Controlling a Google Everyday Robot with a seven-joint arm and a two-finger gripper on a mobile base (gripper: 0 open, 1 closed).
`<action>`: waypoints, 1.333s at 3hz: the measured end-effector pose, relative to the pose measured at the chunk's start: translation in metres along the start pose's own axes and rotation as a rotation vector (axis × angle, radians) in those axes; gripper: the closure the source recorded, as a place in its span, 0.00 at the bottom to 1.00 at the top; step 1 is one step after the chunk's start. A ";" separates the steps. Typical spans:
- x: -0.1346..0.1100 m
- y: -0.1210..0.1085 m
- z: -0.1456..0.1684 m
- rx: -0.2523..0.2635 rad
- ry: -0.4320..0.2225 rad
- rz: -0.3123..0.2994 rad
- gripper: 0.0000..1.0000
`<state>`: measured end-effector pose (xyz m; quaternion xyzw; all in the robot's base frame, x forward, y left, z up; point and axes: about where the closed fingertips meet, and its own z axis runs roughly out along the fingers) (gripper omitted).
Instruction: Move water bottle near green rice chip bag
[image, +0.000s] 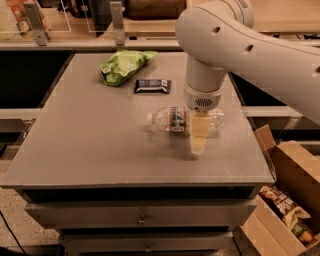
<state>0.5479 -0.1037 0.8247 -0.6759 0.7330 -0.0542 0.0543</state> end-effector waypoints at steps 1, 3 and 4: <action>0.004 -0.006 -0.002 -0.008 -0.035 0.007 0.16; 0.011 -0.016 -0.020 0.000 -0.076 -0.002 0.63; 0.011 -0.011 -0.024 -0.007 -0.095 -0.012 0.87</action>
Offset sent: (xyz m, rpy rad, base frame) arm 0.0176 -0.0180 0.0283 0.0938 -0.0059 0.0045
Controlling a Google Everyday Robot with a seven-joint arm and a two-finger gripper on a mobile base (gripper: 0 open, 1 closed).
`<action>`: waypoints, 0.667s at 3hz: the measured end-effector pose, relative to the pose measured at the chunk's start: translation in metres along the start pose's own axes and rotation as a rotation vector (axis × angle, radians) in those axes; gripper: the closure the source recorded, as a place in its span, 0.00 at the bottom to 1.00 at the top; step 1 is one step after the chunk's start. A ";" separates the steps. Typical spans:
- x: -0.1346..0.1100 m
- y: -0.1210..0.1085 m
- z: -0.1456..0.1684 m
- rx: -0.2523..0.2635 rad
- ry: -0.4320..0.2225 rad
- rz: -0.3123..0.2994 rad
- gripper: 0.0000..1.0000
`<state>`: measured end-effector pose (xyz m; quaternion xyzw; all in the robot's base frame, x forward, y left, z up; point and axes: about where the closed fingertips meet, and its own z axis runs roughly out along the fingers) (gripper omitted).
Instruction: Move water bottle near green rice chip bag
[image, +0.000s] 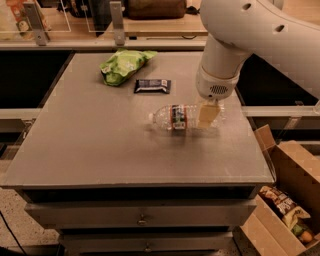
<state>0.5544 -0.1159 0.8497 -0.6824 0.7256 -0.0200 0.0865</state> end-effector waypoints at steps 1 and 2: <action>-0.001 0.000 0.001 0.001 0.000 -0.001 1.00; -0.001 0.000 0.001 0.001 0.000 -0.001 1.00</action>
Offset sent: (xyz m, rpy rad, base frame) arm 0.0002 0.0006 -0.0005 0.0002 -0.0008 0.0009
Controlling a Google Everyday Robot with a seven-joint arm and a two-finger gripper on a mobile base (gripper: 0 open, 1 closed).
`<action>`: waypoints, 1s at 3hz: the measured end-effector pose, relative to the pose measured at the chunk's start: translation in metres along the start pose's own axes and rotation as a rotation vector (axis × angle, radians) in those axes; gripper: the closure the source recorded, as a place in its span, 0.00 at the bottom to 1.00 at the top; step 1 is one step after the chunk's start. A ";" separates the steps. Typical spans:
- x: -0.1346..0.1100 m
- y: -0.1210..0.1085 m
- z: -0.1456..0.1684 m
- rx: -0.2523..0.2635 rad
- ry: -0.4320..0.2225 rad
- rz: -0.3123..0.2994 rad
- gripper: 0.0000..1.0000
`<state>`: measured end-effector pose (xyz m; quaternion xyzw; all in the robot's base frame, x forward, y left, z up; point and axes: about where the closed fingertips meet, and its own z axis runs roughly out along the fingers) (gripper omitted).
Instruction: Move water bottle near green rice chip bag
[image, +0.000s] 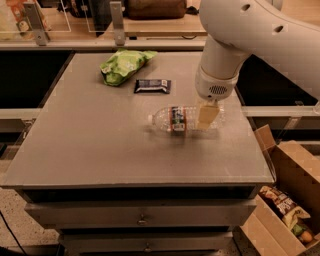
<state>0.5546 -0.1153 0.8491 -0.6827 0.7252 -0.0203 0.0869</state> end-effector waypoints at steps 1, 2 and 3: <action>-0.011 -0.015 -0.003 0.035 -0.017 -0.006 1.00; -0.020 -0.043 -0.015 0.117 -0.027 0.006 1.00; -0.021 -0.070 -0.025 0.190 0.000 0.020 1.00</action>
Offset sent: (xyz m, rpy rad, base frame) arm 0.0753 0.0207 0.0499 0.0280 -0.2294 -0.0430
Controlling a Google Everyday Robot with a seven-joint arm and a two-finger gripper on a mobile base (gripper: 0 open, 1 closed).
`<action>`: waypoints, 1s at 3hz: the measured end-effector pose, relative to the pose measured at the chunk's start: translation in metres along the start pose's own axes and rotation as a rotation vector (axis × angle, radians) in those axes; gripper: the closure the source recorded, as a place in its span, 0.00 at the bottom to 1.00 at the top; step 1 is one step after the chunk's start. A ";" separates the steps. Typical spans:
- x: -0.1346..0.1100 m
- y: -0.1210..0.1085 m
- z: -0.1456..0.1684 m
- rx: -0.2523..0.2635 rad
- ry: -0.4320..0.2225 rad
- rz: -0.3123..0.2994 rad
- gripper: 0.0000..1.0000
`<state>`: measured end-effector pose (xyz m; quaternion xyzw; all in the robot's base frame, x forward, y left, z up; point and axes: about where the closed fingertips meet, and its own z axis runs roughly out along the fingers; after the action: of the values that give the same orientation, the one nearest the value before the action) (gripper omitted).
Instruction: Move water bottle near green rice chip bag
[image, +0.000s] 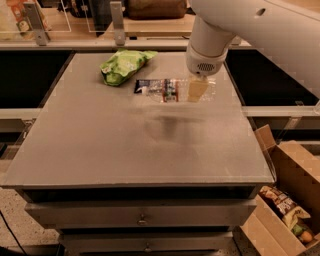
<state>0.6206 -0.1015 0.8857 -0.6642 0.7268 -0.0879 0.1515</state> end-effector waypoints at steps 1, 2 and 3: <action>0.012 -0.033 -0.003 0.074 0.013 0.040 1.00; 0.011 -0.068 -0.003 0.158 0.025 0.077 1.00; 0.001 -0.098 -0.001 0.226 -0.007 0.115 1.00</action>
Offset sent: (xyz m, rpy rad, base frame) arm 0.0999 -0.0211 0.0420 -0.0154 -0.2474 -0.1563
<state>0.7123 -0.1128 0.9190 -0.6004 0.7486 -0.1579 0.2327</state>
